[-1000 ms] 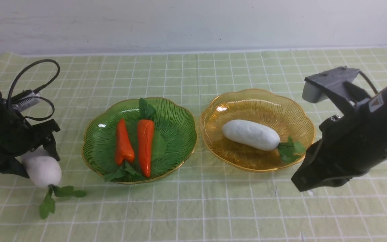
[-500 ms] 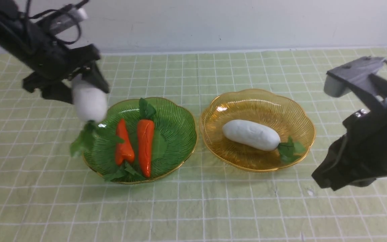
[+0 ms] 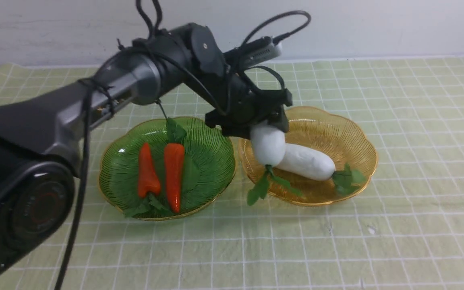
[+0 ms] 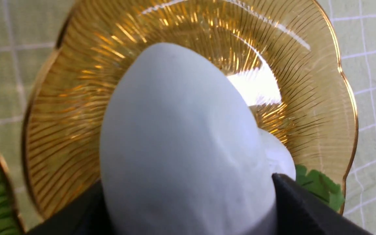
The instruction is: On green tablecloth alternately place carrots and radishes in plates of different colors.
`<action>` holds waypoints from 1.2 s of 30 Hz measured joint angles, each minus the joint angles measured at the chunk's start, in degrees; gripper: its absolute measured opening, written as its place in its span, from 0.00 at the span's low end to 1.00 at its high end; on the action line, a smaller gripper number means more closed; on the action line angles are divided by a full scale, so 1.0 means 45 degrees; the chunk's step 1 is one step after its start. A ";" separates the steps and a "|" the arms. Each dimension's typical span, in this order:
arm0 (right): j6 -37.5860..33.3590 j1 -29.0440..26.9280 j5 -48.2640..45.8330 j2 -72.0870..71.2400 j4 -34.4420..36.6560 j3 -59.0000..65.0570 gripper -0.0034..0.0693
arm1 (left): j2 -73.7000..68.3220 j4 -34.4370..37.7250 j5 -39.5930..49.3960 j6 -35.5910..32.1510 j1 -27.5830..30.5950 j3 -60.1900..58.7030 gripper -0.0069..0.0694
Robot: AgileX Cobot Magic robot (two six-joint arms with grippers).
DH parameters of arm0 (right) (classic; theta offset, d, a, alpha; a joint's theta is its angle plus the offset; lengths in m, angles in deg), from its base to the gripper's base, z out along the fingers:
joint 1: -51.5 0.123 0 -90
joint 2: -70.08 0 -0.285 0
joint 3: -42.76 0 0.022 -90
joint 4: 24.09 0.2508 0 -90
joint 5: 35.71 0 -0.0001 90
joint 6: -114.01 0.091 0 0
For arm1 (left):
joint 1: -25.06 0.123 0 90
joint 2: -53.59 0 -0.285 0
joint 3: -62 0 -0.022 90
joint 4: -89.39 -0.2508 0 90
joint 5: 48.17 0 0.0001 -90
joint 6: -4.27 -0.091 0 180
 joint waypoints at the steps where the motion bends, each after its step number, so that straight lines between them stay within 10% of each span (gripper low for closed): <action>1: 0.0000 0.0000 0.0000 0.0000 -0.0015 0.0000 0.03 | -0.0084 0.0022 -0.0022 0.0000 -0.0020 0.0050 0.77; 7: 0.0707 0.0000 -0.0040 -0.1554 -0.1467 0.0000 0.03 | -0.0557 0.1031 -0.0148 0.0000 0.0092 0.0318 0.94; 19: 0.3948 0.0000 -0.0158 -0.5553 -0.5898 0.0011 0.03 | -0.0557 0.1420 0.0785 0.0000 0.0595 0.2386 0.92; 29: 0.4762 0.0000 -0.0035 -0.8998 -0.6865 0.3541 0.03 | -0.0557 0.1313 0.4581 -0.0164 0.1960 0.4830 0.39; 32: 0.5095 0.0000 0.1663 -0.9989 -0.6879 0.5500 0.03 | -0.0557 0.1021 0.5270 -0.0865 0.2033 0.5441 0.15; 36: 0.5329 0.0000 0.4983 -1.0544 -0.6879 0.7966 0.03 | -0.0557 0.0802 0.5334 -0.1157 0.2033 0.5672 0.09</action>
